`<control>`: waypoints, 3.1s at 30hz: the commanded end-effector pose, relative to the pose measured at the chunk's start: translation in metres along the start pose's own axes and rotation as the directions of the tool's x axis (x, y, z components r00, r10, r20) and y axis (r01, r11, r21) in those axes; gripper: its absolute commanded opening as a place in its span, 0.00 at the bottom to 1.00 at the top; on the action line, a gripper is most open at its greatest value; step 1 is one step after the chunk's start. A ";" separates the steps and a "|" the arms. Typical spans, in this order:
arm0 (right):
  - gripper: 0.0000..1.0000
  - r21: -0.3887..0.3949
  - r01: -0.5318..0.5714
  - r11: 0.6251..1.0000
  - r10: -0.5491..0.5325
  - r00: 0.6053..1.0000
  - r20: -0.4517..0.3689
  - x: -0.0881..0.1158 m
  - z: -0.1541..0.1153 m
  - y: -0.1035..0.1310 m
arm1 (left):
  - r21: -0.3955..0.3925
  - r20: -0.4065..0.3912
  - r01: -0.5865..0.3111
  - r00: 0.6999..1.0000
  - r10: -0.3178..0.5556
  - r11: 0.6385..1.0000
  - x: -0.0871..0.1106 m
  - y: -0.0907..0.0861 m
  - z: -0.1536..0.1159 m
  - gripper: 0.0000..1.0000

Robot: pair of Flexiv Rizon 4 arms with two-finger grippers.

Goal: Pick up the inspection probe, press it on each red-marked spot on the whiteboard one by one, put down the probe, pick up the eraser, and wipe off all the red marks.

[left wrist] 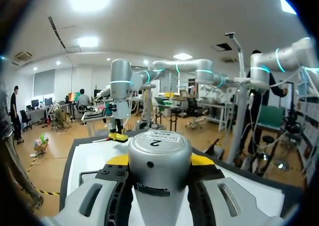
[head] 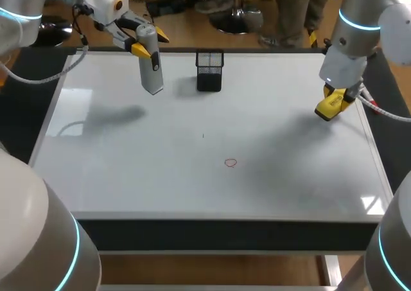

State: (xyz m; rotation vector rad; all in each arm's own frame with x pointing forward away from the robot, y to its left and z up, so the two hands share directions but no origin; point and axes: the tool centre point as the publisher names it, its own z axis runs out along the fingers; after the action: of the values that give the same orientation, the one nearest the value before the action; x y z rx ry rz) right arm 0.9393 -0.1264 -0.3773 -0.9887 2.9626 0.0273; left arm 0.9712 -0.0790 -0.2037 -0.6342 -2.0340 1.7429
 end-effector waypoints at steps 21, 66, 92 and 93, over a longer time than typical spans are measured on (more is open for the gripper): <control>0.00 0.021 0.226 0.974 -0.224 0.973 -0.062 0.006 -0.013 0.089 | 0.002 -0.008 0.000 1.000 0.000 1.000 -0.002 0.000 -0.002 0.00; 0.00 0.029 0.737 0.676 -0.733 0.676 -0.084 -0.070 0.036 0.349 | 0.002 -0.008 0.000 1.000 0.000 1.000 -0.002 0.000 -0.002 0.00; 0.00 0.003 0.647 0.763 -0.641 0.757 -0.128 -0.044 0.056 0.290 | 0.002 -0.008 0.000 1.000 0.000 1.000 -0.002 0.000 -0.002 0.00; 0.00 0.003 0.643 0.766 -0.637 0.760 -0.128 -0.043 0.056 0.286 | 0.002 -0.008 0.000 1.000 0.000 1.000 -0.002 0.000 -0.002 0.00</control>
State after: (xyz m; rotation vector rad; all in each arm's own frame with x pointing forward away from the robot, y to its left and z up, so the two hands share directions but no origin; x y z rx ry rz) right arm 0.8011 0.1430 -0.4256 -2.0029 2.5263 -0.1286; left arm 0.9720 -0.0794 -0.2046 -0.6366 -2.0307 1.7429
